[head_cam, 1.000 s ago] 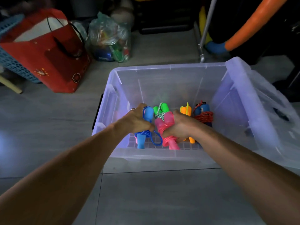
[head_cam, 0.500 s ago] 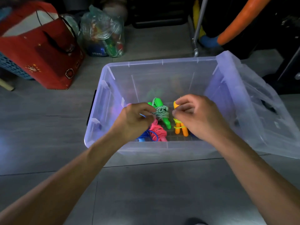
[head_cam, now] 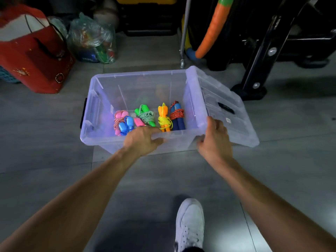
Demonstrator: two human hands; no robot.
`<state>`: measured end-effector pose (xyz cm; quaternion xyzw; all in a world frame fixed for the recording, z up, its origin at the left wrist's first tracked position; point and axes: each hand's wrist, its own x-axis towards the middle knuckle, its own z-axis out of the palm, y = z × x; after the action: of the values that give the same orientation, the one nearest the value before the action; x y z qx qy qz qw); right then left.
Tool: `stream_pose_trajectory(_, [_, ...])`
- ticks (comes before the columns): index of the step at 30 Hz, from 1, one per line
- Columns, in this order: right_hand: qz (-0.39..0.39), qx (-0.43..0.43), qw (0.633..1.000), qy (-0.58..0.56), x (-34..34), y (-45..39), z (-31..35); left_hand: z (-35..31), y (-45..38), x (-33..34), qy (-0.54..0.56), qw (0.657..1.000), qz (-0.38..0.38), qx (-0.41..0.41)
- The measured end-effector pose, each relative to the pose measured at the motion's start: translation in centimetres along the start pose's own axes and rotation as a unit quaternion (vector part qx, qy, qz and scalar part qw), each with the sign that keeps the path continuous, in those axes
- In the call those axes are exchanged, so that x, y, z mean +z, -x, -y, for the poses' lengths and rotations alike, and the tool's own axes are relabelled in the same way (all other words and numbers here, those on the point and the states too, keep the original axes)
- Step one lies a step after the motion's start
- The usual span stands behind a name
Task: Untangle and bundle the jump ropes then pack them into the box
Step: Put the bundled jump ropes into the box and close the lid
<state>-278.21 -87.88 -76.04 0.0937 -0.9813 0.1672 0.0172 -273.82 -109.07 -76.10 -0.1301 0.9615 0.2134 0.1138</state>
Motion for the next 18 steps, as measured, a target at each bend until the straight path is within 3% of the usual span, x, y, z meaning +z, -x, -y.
stream_pose_trajectory(4, [0.054, 0.007, 0.996, 0.068, -0.6, 0.5, -0.2, -0.5, 1.5, 0.9, 0.013, 1.000, 0.020, -0.016])
stream_pose_trajectory(14, [0.139, -0.087, 0.986, 0.014, -7.1, 7.3, 1.7, 0.6, 11.2, 2.8, 0.018, 0.996, 0.086, -0.033])
stream_pose_trajectory(18, [0.154, -0.094, 0.984, -0.002, -9.6, 12.2, 3.2, 1.3, 17.1, 4.4, 0.034, 0.994, 0.080, -0.061])
